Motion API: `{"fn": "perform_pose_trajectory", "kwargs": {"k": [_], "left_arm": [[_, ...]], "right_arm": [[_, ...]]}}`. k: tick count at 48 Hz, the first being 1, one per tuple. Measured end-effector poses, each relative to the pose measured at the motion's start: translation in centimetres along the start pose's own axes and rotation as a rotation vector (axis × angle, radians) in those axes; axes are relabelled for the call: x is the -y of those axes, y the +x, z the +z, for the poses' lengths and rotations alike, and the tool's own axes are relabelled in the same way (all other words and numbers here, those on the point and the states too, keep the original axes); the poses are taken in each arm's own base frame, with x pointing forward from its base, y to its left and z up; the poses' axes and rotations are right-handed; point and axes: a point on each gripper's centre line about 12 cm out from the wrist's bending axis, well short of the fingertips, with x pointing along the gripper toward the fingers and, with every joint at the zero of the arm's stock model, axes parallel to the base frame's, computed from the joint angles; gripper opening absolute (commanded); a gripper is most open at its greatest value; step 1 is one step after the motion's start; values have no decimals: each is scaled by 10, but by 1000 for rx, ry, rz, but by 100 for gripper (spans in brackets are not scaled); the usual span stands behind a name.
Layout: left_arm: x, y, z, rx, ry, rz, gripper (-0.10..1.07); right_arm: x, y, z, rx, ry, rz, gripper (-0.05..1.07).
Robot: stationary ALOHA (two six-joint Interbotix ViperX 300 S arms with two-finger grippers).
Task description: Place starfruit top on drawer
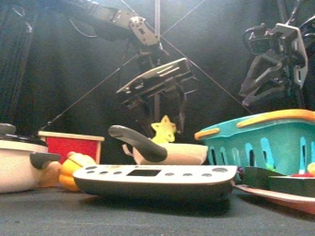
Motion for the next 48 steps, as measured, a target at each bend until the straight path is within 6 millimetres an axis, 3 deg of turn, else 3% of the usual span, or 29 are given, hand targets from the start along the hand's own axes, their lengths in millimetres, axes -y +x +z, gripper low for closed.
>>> {"fn": "perform_pose_trajectory", "kwargs": {"k": [11,22,36,48], "left_arm": [[9,-12,2,43,255,-39,79],[5,-27,2,59,323,-49,79],[-42,-63,-16,78,275,-15,79],[-100,-71,-45,104,175,70,79]], "right_arm": [[-3,0,-1,-9,-1,26,75],[-2,0,-2,-12,8,29,75],[2,1,0,-11,35,11,75],[8,3,3,-8,68,-14,75]]}}
